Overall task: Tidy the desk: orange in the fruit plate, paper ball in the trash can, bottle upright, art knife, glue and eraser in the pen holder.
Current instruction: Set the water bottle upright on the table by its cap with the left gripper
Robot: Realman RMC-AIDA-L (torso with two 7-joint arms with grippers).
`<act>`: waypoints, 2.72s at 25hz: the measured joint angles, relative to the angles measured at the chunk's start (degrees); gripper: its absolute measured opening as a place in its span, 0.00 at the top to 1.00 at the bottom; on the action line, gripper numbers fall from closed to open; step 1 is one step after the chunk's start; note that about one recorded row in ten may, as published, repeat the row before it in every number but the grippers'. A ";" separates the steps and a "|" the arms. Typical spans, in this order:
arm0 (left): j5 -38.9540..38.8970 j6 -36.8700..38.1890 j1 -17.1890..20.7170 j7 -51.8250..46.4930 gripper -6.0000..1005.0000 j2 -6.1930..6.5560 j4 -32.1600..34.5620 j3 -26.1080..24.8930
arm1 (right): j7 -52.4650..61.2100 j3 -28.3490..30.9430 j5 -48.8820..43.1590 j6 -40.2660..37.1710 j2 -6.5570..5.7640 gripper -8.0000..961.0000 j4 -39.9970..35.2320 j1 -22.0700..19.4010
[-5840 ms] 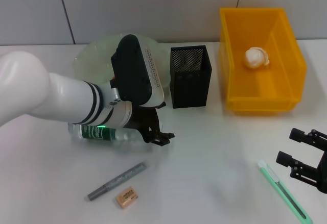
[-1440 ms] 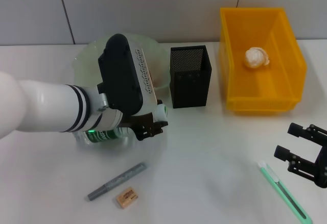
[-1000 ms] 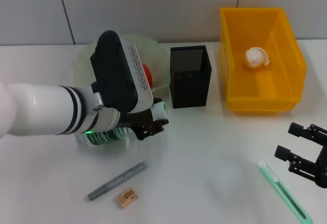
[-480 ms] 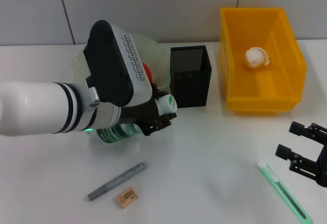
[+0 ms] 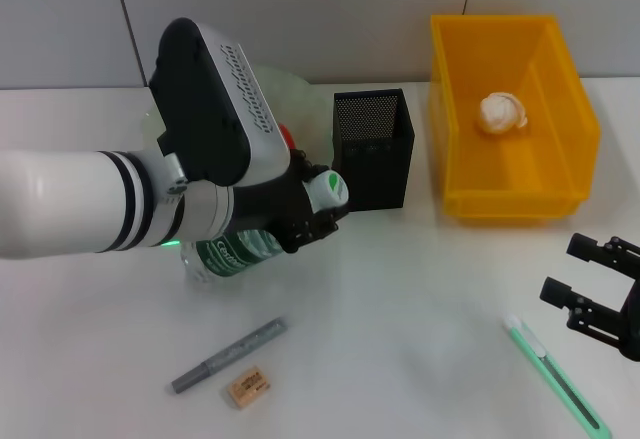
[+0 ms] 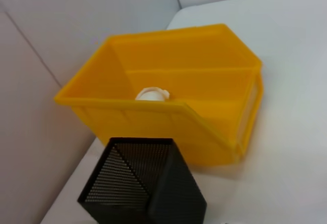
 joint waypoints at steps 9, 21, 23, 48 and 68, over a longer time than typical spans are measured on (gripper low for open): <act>-0.83 -0.19 0.82 -1.51 0.55 -0.01 1.48 -1.31 | 0.36 0.13 0.00 0.09 -0.08 0.27 0.09 0.47; -3.56 -0.29 2.06 -2.60 0.55 0.06 1.76 -3.53 | 1.00 0.28 0.08 0.09 -0.01 0.28 0.70 0.55; -3.66 -0.30 2.30 -2.78 0.55 0.02 1.85 -3.64 | 1.01 0.28 0.09 0.09 0.05 0.28 0.70 0.55; -8.83 -0.76 5.62 -2.78 0.55 0.08 3.42 -5.90 | 1.11 0.28 0.08 0.08 0.09 0.28 0.80 0.54; -8.80 -1.03 8.95 -3.03 0.55 0.08 5.76 -8.11 | 1.10 0.28 0.00 0.33 0.39 0.28 0.78 1.09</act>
